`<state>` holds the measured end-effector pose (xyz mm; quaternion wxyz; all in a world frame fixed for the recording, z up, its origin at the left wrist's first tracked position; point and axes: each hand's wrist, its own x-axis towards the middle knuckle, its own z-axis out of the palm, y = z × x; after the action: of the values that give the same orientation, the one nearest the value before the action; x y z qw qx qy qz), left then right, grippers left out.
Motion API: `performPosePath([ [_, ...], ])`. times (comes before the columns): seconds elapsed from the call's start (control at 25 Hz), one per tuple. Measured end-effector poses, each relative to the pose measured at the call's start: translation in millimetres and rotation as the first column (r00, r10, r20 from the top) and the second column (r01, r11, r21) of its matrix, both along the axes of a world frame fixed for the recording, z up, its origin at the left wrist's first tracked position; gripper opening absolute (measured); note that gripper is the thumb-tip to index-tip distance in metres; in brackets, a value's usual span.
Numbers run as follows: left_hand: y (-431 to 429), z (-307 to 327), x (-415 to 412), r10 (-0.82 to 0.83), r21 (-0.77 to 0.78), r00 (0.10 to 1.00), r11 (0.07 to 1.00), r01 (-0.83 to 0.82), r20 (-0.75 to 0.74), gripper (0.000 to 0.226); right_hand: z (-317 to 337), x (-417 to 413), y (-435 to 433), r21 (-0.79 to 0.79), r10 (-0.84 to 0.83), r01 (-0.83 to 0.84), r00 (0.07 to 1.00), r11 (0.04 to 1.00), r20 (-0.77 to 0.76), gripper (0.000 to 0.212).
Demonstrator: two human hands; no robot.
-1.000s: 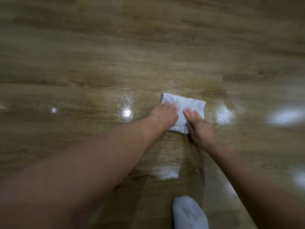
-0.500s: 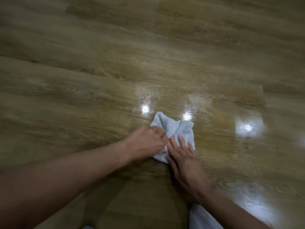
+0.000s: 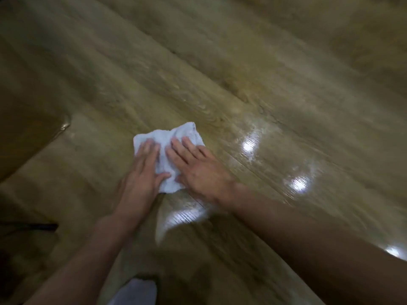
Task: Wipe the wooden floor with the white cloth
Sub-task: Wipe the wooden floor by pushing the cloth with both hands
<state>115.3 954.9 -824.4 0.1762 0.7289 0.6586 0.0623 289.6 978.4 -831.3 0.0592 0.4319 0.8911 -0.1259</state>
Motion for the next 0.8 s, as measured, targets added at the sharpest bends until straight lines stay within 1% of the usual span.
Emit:
performPosePath([
  [0.08, 8, -1, 15, -0.018, -0.107, 0.995, 0.994, 0.007, -0.100, 0.063, -4, -1, 3, -0.011, -0.012, 0.012, 1.000, 1.000, 0.000, 0.064],
  [0.12, 10, 5, 20, -0.003, -0.157, 0.991, 0.987, -0.019, -0.135, 0.061, -2, -1, 0, -0.016, -0.015, 0.015, 1.000, 1.000, -0.004, 0.064],
  [0.16, 9, 13, 20, -0.041, -0.178, 0.986, 0.984, 0.012, -0.163, 0.060, 1, 2, -2, -0.015, 0.002, -0.002, 1.000, 1.000, 0.004, 0.065],
  [0.2, -1, 19, 17, -0.103, -0.181, 0.976, 0.981, 0.068, -0.194, 0.058, 3, 5, -9, -0.026, 0.052, -0.052, 0.999, 0.998, 0.014, 0.064],
  [0.24, -13, 23, 11, -0.168, -0.136, 0.951, 0.981, 0.137, -0.259, 0.057, 5, 6, -14, -0.041, 0.133, -0.132, 0.991, 0.990, 0.015, 0.063],
  [0.28, -27, 26, 5, -0.174, -0.084, 0.936, 0.984, 0.156, -0.305, 0.057, 6, 4, -17, -0.088, 0.219, -0.218, 0.976, 0.972, 0.000, 0.063],
  [0.32, -43, 27, 0, -0.165, -0.090, 0.941, 0.985, 0.145, -0.296, 0.057, 6, 1, -19, -0.148, 0.305, -0.306, 0.952, 0.940, -0.026, 0.062],
  [0.36, -56, 26, -3, -0.135, -0.162, 0.953, 0.982, 0.093, -0.273, 0.057, 5, -4, -18, -0.188, 0.371, -0.375, 0.927, 0.908, -0.053, 0.061],
  [0.4, -63, 25, -5, -0.059, -0.217, 0.963, 0.976, 0.000, -0.264, 0.057, 2, -12, -13, -0.192, 0.410, -0.412, 0.911, 0.891, -0.051, 0.061],
  [0.48, -56, 12, -10, 0.093, -0.258, 0.954, 0.951, -0.170, -0.286, 0.063, -3, -30, 8, -0.172, 0.460, -0.457, 0.887, 0.873, -0.026, 0.059],
  [0.52, -48, 8, -14, 0.129, -0.298, 0.942, 0.928, -0.225, -0.308, 0.067, -3, -38, 18, -0.174, 0.475, -0.471, 0.880, 0.865, -0.022, 0.058],
  [0.56, -39, 8, -18, 0.154, -0.320, 0.934, 0.911, -0.261, -0.322, 0.069, -3, -43, 27, -0.187, 0.489, -0.481, 0.872, 0.856, -0.005, 0.058],
  [0.64, -30, 8, -17, 0.181, -0.294, 0.931, 0.914, -0.279, -0.318, 0.067, 4, -44, 40, -0.249, 0.528, -0.500, 0.847, 0.829, 0.057, 0.060],
  [0.76, -28, 21, -12, 0.177, -0.327, 0.924, 0.899, -0.291, -0.338, 0.060, 17, -52, 52, -0.394, 0.592, -0.526, 0.804, 0.753, 0.058, 0.063],
  [0.8, -28, 24, -9, 0.201, -0.323, 0.924, 0.895, -0.308, -0.325, 0.059, 20, -53, 54, -0.405, 0.607, -0.536, 0.792, 0.741, 0.063, 0.062],
])
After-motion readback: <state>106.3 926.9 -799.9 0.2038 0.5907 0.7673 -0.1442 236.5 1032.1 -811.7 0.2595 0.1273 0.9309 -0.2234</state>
